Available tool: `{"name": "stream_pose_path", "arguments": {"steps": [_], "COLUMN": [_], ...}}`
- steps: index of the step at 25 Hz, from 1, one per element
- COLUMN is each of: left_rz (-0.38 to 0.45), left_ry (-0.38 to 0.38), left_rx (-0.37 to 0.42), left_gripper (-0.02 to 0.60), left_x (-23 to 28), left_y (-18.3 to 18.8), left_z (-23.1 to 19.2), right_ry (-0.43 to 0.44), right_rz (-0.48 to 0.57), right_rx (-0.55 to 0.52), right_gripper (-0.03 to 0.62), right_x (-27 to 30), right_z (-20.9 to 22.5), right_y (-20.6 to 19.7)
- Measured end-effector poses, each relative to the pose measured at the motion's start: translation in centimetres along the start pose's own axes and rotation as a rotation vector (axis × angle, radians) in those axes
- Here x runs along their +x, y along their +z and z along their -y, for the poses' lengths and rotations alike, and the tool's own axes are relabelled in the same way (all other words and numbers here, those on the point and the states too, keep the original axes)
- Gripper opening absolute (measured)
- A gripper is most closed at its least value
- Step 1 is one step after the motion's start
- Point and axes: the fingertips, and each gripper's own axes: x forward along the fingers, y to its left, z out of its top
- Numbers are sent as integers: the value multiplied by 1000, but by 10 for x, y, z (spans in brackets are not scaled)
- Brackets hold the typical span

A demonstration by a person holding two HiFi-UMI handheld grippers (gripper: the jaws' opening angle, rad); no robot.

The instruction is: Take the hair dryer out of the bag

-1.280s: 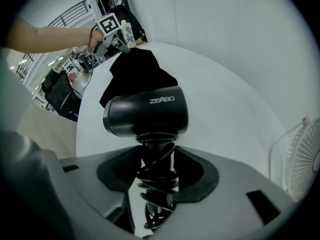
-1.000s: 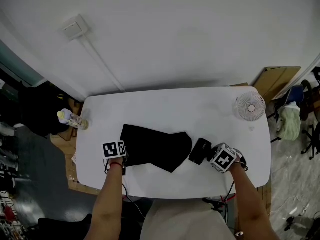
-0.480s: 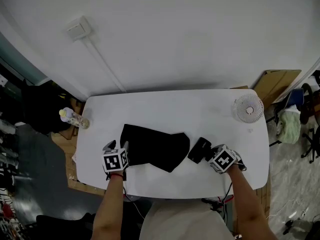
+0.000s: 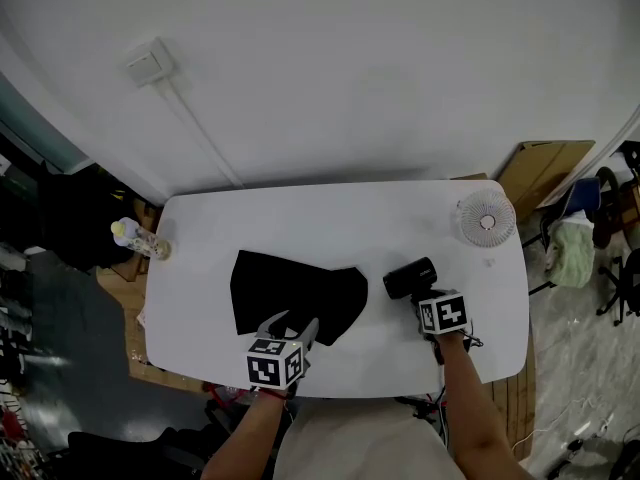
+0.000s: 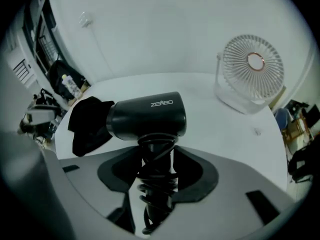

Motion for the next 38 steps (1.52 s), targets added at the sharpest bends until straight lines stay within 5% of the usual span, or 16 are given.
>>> {"name": "stream_pose_path", "arguments": {"steps": [10,27,38], "left_rz": [5,14,121], "left_ry": [-169,-167,-248], "left_rx": [9,3,-23], "left_gripper": [218,216,216], "left_x": [44,29,0], "left_y": [13,10,16], "left_z": [74,74,83], "right_ry": [-58,-15,87], "right_rz": [32,141,265], "right_rx": [224,130,64], "right_gripper": [201,236,236], "right_x": [10,0,-47], "right_z": [9,7,-27], "right_y": [6,15,13]}}
